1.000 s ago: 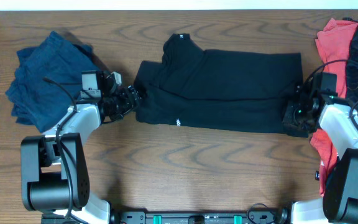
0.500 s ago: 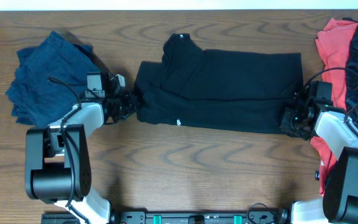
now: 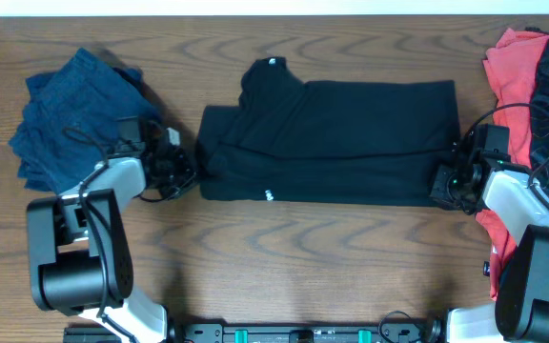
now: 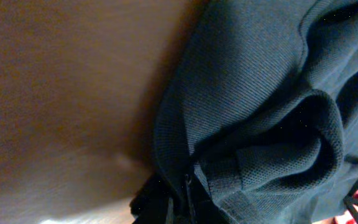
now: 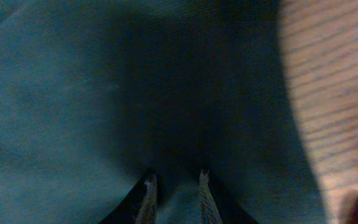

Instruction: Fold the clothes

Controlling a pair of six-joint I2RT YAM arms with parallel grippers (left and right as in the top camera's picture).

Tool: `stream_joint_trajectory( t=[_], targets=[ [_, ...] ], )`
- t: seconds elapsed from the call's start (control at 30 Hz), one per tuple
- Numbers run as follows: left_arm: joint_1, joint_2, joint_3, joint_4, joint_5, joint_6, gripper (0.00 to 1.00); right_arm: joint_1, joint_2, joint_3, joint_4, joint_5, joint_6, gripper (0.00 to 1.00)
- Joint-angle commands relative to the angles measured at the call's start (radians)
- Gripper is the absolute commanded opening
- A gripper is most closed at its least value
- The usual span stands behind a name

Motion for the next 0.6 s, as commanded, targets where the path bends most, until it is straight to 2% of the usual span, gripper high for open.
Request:
stream_joint_trajectory(
  t=[0.0, 0.13, 0.47, 0.53, 0.57],
  targets=[
    [0.072, -0.011, -0.003, -0.062, -0.048, 0.077, 0.06, -0.013, -0.002, -0.007, -0.010, 0.038, 0.011, 0.21],
    [0.102, -0.026, -0.003, -0.109, -0.047, 0.085, 0.06, -0.013, -0.002, -0.007, -0.012, 0.039, 0.011, 0.21],
    [0.079, -0.030, -0.003, -0.137, -0.043, 0.098, 0.07, -0.013, -0.002, -0.007, -0.011, 0.035, 0.010, 0.20],
    [0.079, -0.030, -0.003, -0.140, -0.044, 0.098, 0.11, -0.013, -0.002, -0.007, -0.011, 0.035, 0.010, 0.20],
    [0.079, -0.030, -0.003, -0.141, -0.044, 0.098, 0.17, -0.013, -0.002, -0.007, -0.009, 0.035, 0.010, 0.20]
  ],
)
